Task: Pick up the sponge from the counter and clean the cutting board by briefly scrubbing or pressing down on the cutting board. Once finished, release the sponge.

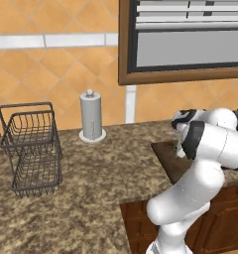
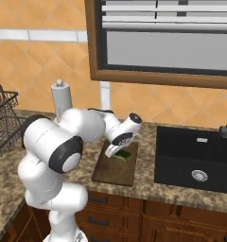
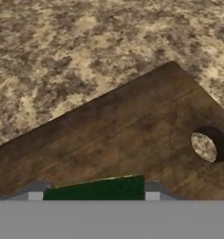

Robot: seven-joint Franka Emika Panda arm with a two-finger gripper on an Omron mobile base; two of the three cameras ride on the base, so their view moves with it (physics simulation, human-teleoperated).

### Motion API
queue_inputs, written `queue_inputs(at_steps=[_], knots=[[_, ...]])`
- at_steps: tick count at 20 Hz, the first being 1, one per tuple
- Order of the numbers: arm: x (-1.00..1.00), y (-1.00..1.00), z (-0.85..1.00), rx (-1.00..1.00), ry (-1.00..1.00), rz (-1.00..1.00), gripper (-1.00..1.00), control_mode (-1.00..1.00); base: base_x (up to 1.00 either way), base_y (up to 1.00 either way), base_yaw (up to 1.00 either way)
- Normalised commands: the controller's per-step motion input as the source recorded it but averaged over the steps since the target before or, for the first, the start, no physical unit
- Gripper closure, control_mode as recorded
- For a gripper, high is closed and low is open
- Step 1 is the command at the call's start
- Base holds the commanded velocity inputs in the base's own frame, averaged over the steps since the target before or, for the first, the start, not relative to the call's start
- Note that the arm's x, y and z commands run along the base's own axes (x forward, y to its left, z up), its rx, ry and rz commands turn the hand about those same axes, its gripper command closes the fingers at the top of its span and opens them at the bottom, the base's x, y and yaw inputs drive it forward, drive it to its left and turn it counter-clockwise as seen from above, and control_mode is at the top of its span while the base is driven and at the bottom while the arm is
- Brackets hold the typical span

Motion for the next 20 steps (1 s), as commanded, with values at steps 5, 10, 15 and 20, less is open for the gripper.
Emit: queue_inputs(at_steps=[5,10,15,20], knots=[[0.12,-0.25,-0.12,-0.02,0.04,0.51,1.0,-1.0,0.0,0.0,0.0],[0.13,0.0,-0.61,0.06,0.01,0.23,1.0,-1.0,0.0,0.0,0.0],[0.11,0.04,-0.93,0.3,-0.02,0.09,1.0,-1.0,0.0,0.0,0.0],[-0.44,0.32,-0.99,0.48,-0.3,0.11,1.0,-1.0,0.0,0.0,0.0]])
